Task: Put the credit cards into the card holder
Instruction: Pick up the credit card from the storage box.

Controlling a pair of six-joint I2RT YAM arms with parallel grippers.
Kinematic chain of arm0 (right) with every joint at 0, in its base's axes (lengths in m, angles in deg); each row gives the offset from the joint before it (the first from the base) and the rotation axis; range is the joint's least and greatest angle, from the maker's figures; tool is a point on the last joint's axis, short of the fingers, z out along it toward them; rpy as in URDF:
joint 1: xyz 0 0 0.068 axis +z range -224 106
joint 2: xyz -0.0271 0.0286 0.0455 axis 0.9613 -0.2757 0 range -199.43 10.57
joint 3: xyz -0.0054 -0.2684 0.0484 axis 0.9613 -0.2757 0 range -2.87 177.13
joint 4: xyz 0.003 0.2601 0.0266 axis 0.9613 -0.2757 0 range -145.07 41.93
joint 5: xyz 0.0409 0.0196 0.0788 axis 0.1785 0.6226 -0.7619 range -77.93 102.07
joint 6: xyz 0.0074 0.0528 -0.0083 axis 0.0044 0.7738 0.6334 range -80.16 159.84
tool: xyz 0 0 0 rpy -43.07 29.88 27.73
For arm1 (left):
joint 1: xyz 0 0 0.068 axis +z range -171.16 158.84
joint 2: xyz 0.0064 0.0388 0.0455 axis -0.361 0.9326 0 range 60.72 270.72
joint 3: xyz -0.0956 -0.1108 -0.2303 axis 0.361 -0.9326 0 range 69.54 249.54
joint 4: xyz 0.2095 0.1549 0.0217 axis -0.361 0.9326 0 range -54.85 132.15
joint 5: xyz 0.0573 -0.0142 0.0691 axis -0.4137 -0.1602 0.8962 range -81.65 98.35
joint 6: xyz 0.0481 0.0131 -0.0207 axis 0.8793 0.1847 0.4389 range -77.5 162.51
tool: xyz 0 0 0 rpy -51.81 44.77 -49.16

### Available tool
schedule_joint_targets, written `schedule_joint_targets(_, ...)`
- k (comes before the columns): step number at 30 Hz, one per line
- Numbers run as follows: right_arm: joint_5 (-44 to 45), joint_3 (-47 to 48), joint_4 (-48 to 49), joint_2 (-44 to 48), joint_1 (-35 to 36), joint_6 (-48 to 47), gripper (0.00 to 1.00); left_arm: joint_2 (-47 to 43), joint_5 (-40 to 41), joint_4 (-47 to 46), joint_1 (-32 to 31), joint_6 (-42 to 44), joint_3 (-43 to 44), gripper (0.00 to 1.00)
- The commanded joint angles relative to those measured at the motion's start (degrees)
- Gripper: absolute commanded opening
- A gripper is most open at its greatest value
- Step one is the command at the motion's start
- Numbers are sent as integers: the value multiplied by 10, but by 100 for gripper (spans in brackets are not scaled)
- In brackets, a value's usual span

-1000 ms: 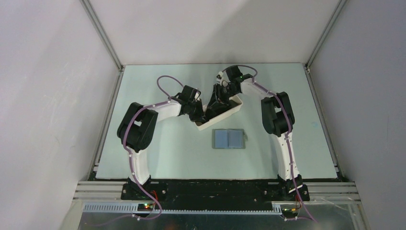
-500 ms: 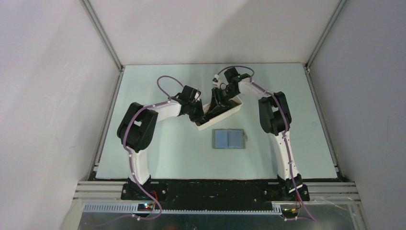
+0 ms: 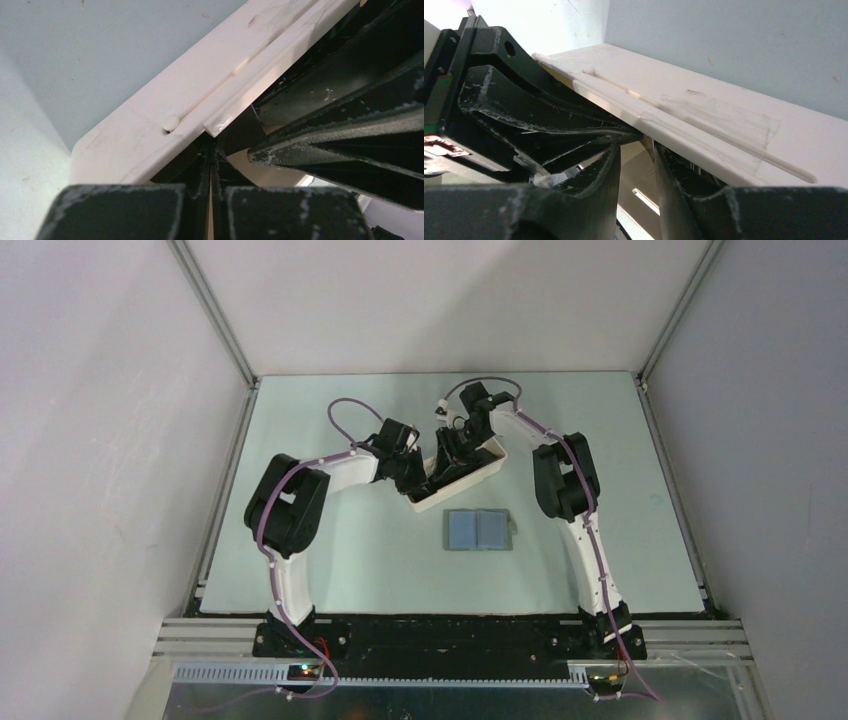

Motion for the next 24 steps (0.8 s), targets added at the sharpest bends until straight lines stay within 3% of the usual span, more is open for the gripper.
schedule_joint_targets(1,-9,16,1,-21,30,23,29,47,37,-9,-13,7,-35,0)
schedule_joint_targets(4,-8,16,6,-21,30,27,16,42,39,-10,-13,7,-37,0)
schedule_joint_targets(5,-5,15,7,-19,30,27,4,41,40,-10,-13,7,-38,0)
schedule_joint_targets(6,-4,14,9,-14,30,28,0,37,41,-11,-13,8,-39,0)
schedule_joint_targets(11,-8,3,19,14,20,33,0,4,45,-30,-13,15,-55,1)
schedule_joint_targets(15,-11,-1,25,35,13,41,0,-60,50,-53,-14,22,-74,15)
schedule_joint_targets(20,-14,3,24,59,8,43,0,-140,83,-72,-13,29,-98,42)
schedule_joint_targets(24,-13,3,24,79,7,46,0,-213,131,-79,-9,37,-122,53)
